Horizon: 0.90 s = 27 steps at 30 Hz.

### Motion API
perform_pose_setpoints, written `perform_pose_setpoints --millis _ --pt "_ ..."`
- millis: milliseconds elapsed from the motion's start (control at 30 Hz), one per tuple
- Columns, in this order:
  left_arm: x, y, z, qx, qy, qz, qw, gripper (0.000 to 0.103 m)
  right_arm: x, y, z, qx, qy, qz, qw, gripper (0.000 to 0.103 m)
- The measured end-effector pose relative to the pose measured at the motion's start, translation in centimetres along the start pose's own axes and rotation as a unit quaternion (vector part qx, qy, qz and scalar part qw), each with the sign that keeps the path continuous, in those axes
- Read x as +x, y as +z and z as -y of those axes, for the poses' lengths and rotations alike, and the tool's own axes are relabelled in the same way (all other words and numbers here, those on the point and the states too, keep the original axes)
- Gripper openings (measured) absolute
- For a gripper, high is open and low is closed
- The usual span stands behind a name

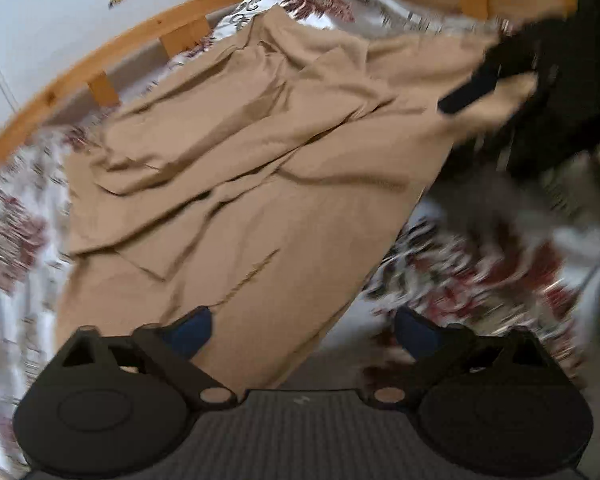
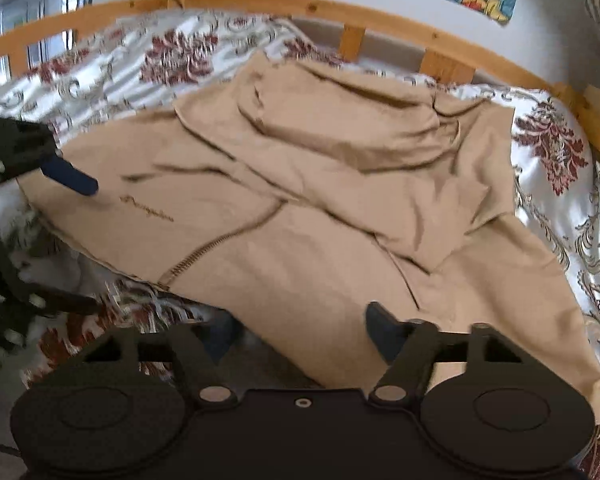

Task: Fold large clothes

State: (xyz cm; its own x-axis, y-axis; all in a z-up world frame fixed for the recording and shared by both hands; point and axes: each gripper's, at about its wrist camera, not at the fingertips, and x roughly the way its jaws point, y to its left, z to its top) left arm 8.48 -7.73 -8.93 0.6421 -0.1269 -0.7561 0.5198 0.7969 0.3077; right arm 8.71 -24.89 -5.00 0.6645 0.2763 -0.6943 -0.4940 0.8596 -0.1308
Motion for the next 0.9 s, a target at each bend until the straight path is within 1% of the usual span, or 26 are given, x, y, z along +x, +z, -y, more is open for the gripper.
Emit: perform_pose_setpoints --millis 33,100,133,167,200,233,267,300,333,433,500,533,567,600,633,667,700,733,767,833,867,900 --pt "0.2 -0.1 0.0 0.004 0.012 -0.008 0.9999 0.09 -0.2 0.1 0.0 0.004 0.002 0.008 1.0 0.05" --pt "0.3 -0.1 -0.4 -0.006 0.016 -0.014 0.9997 0.085 -0.4 0.3 0.1 0.008 0.001 0.022 1.0 0.044" --pt "0.2 -0.1 -0.7 -0.01 0.013 -0.015 0.9998 0.078 -0.5 0.4 0.1 0.007 -0.002 0.027 1.0 0.04" --pt "-0.1 -0.2 -1.1 -0.01 0.012 -0.016 0.9997 0.075 -0.6 0.5 0.1 0.007 -0.003 0.032 0.999 0.038" --pt "-0.3 -0.4 -1.4 -0.007 0.018 -0.016 0.9997 0.067 -0.6 0.5 0.1 0.008 -0.006 0.035 0.999 0.037" --pt "-0.6 -0.6 -1.5 0.0 0.042 -0.017 0.999 0.053 -0.7 0.5 0.0 0.007 -0.01 0.04 0.999 0.037" --pt "-0.7 -0.7 -1.7 0.008 0.067 -0.02 0.9975 0.047 -0.7 0.5 0.0 0.005 -0.013 0.044 0.999 0.037" --pt "-0.8 -0.9 -2.0 0.014 0.088 -0.023 0.9957 0.046 -0.8 0.5 -0.1 0.003 -0.015 0.047 0.999 0.037" --pt "-0.9 -1.2 -2.5 0.01 0.099 -0.026 0.9947 0.046 -0.8 0.5 -0.1 0.001 -0.017 0.05 0.999 0.037" --pt "-1.1 -2.0 -4.6 -0.027 0.102 -0.042 0.9935 0.043 -1.1 0.6 -0.1 -0.002 -0.024 0.061 0.998 0.037" --pt "-1.0 -2.8 -5.9 -0.045 0.124 -0.05 0.9901 0.029 -1.2 0.6 -0.2 -0.004 -0.026 0.065 0.998 0.037" --pt "-1.1 -3.0 -6.7 -0.061 0.131 -0.044 0.9885 0.013 -1.2 0.5 -0.2 -0.008 -0.025 0.063 0.998 0.038" --pt "-1.2 -3.2 -7.7 -0.082 0.134 -0.04 0.9868 0.01 -1.1 0.4 -0.4 -0.013 -0.018 0.055 0.998 0.042" --pt "-1.4 -3.1 -8.6 -0.106 0.129 -0.035 0.9854 0.009 -0.8 0.2 -0.7 -0.023 -0.006 0.038 0.999 0.051" --pt "-1.7 -2.8 -9.6 -0.133 0.121 -0.028 0.9833 0.008 -0.6 -0.2 -1.2 -0.041 -0.003 0.02 0.999 0.065" --pt "-2.2 -2.3 -10.5 -0.159 0.113 -0.019 0.9806 0.008 -0.4 -0.6 -1.7 -0.066 -0.008 0.003 0.998 0.07" --pt "-2.6 -2.0 -10.9 -0.168 0.113 -0.011 0.9793 0.007 -0.2 -1.0 -2.0 -0.086 -0.019 -0.01 0.996 0.072" --pt "-3.0 -1.7 -11.3 -0.169 0.117 -0.001 0.9786 0.007 0.0 -1.3 -2.0 -0.095 -0.037 -0.027 0.994 0.072" --pt "-3.4 -1.3 -11.6 -0.168 0.123 0.01 0.9781 0.007 0.2 -1.5 -1.6 -0.094 -0.057 -0.039 0.993 0.072" --pt "-3.9 -1.2 -11.8 -0.164 0.127 0.02 0.978 0.007 0.2 -1.9 -0.3 -0.083 -0.11 -0.051 0.989 0.067" --pt "-4.0 -1.3 -12.0 -0.162 0.126 0.022 0.9785 0.008 0.1 -2.1 0.5 -0.078 -0.143 -0.053 0.985 0.067" --pt "-4.0 -1.5 -12.0 -0.159 0.124 0.021 0.9792 0.01 -0.1 -2.2 1.0 -0.077 -0.165 -0.051 0.982 0.065"
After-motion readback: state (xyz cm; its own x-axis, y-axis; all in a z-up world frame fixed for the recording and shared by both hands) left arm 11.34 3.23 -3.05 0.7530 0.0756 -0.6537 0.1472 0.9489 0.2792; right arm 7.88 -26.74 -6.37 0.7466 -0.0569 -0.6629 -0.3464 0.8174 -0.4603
